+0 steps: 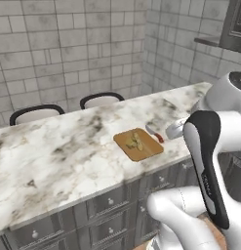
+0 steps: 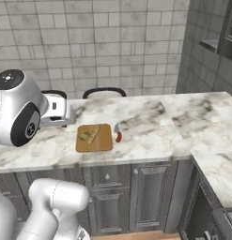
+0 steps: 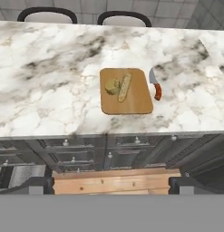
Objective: Retrieve the sausage and cheese from the fridge and place them on the cutting board on the counter.
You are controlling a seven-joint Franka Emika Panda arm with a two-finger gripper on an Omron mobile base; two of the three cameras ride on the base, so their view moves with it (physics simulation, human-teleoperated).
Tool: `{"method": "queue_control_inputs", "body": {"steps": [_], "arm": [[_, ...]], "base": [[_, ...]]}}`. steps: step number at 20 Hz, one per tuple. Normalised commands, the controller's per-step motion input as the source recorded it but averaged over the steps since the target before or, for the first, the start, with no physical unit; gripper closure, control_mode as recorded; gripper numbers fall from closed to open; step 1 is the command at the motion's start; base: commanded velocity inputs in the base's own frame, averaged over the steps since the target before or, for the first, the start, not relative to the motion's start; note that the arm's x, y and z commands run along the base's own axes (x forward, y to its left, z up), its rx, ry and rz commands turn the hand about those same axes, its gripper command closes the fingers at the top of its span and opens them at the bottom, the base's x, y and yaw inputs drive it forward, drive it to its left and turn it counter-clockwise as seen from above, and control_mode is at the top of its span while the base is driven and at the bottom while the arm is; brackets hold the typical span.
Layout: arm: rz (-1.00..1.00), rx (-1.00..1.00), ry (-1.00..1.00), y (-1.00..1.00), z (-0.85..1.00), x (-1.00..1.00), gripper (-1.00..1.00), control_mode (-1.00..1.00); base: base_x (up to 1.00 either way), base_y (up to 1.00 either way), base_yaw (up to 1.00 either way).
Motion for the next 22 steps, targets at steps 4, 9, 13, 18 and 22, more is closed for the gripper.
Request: {"method": "queue_control_inputs", "body": {"steps": [4,9,13,18,22], "arm": [[0.00,0.00,0.00,0.00,0.00,0.00,-1.00,1.00],[0.00,0.00,0.00,0.00,0.00,0.00,-1.00,1.00],[0.00,0.00,0.00,0.00,0.00,0.00,-1.00,1.00],[0.00,0.00,0.00,0.00,0.00,0.00,-1.00,1.00],[0.00,0.00,0.00,0.00,0.00,0.00,-1.00,1.00]], "base": [[-0.93,0.09,0.33],[-0.65,0.70,0.73],[-0.17,0.94,0.84],[0.41,1.00,0.45],[0.71,0.97,0.28]]}}
